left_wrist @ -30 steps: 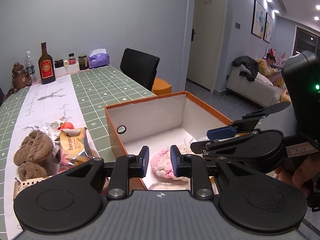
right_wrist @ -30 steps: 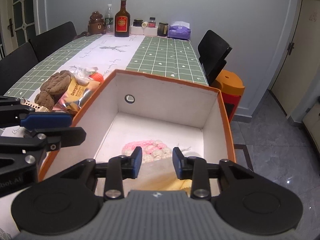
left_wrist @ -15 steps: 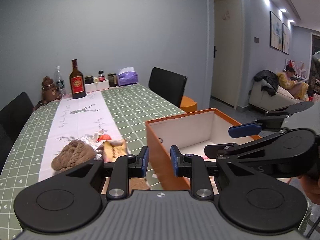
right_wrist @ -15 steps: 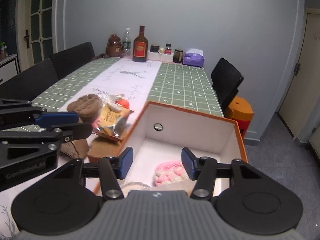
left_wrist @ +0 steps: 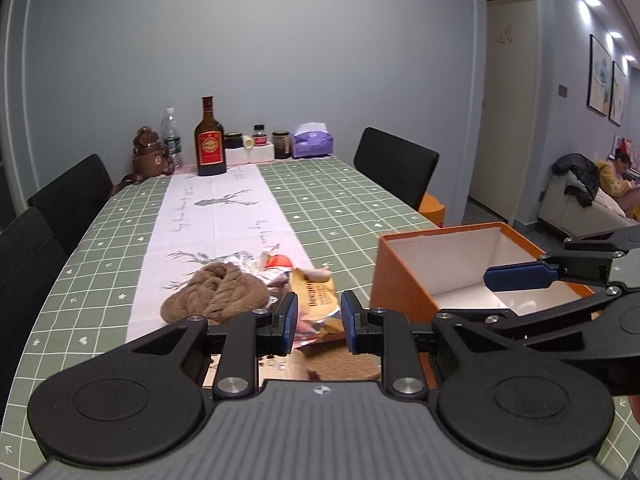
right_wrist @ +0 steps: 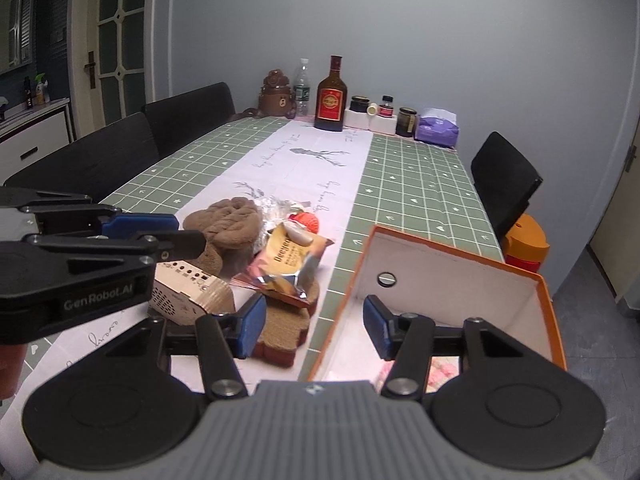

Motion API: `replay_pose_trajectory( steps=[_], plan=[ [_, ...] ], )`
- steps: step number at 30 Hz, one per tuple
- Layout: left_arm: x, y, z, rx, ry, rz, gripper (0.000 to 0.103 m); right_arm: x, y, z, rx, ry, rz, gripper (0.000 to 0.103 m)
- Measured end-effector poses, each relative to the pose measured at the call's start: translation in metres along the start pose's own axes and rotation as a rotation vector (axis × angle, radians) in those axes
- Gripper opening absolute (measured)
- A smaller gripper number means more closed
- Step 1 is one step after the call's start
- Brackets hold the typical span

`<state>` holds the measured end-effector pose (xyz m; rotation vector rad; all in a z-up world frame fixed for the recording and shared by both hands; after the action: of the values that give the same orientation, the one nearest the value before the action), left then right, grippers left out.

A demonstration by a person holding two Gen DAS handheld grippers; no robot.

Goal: Organize soft objects
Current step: 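Move both grippers back toward the brown towel and snack bag, then grasp the brown fluffy towel with the left gripper while the right gripper grasps the Deeyeo snack bag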

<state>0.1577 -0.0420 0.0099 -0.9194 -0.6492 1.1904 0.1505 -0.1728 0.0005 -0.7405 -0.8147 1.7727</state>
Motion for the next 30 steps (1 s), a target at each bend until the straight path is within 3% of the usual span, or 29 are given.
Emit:
replay_pose_trajectory(
  steps=[23, 30],
  plan=[
    [0.072, -0.019, -0.056, 0.110, -0.013, 0.092, 0.032, 0.033, -0.052, -0.088, 0.104, -0.065, 0.129, 0.047],
    [0.087, -0.025, -0.081, 0.161, 0.016, 0.101, 0.032, 0.026, -0.059, -0.128, 0.199, -0.100, 0.108, 0.036]
  ],
)
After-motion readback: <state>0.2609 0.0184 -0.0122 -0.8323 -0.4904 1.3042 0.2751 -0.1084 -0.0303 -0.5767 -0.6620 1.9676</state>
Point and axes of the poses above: each gripper's, at about its wrist camera, not at the fingertips, and z roughly against the way its jaws point, x to its left, y to its underside, the point moved 2 cm from there along -z, roughly the way its jaws point, and after that the axes turned 3 degrees about y, right-handed, at the moved point
